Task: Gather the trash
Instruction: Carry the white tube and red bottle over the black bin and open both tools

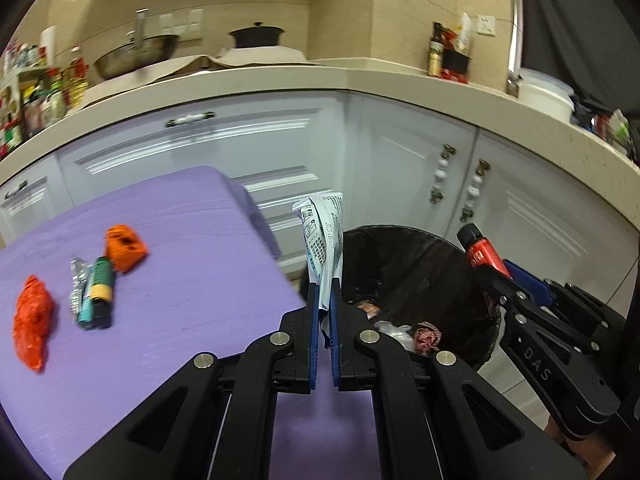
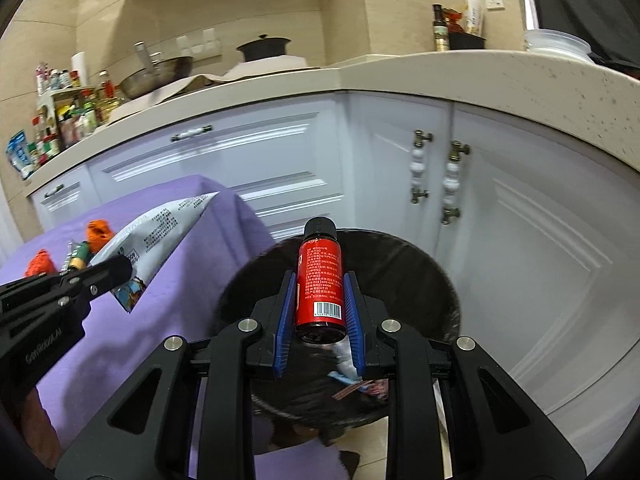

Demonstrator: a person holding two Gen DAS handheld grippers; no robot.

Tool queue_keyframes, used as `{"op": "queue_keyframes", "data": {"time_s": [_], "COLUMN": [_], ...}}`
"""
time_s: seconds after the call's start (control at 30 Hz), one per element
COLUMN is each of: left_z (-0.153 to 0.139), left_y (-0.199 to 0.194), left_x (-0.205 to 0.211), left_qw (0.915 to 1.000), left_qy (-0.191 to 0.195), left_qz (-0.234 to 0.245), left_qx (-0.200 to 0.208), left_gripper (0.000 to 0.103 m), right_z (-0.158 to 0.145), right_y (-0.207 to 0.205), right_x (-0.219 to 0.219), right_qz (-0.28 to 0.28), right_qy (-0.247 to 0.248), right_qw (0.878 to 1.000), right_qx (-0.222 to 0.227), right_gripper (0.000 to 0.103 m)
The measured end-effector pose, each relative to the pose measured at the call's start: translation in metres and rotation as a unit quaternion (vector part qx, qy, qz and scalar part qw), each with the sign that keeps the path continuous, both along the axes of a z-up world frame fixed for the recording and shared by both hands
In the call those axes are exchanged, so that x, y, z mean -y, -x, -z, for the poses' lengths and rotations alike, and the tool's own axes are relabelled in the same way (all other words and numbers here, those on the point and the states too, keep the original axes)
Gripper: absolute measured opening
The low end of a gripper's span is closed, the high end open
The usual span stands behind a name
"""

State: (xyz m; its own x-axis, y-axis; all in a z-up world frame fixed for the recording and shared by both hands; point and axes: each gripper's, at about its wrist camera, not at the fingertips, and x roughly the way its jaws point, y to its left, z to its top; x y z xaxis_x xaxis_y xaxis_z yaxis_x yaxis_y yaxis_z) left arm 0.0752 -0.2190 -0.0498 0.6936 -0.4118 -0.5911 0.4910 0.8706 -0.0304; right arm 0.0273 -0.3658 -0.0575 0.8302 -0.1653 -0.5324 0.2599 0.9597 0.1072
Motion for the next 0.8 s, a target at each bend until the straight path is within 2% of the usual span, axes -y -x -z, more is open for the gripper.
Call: {"op": "queue_keyframes", "data": {"time_s": [0.37,0.47,0.7,0.8], "left_z": [0.016,0.019,0.014,0.01], "left_y": [-0.004,-0.007,-0.006,-0.007], "left_x": [0.034,0.038,0.032,0.019], "left_qw": [0.9997,0.9996,0.9998,0.9998], "left_qy": [-0.02,-0.024,-0.02,-0.017], "left_qz": [0.014,0.012,0.005,-0.006], "left_qx": [0.0,0.003,0.006,0.007], "left_gripper": [0.007,0.018,0.042,0.045], "right_z": [0.014,0.017,0.015,0.012], "right_y": [-0.01,-0.014,-0.01,-0.011], "right_x": [0.032,0.038,0.039,0.031], "right_qz": [0.03,0.038,0.044,0.037], "right_qy": [-0.007,-0.007,-0.009,-0.01], "right_qw": [1.0,0.999,0.999,0.999], "right_qx": [-0.001,-0.003,0.0,0.002], "right_gripper": [0.025,0.031,0.032,0.032]}}
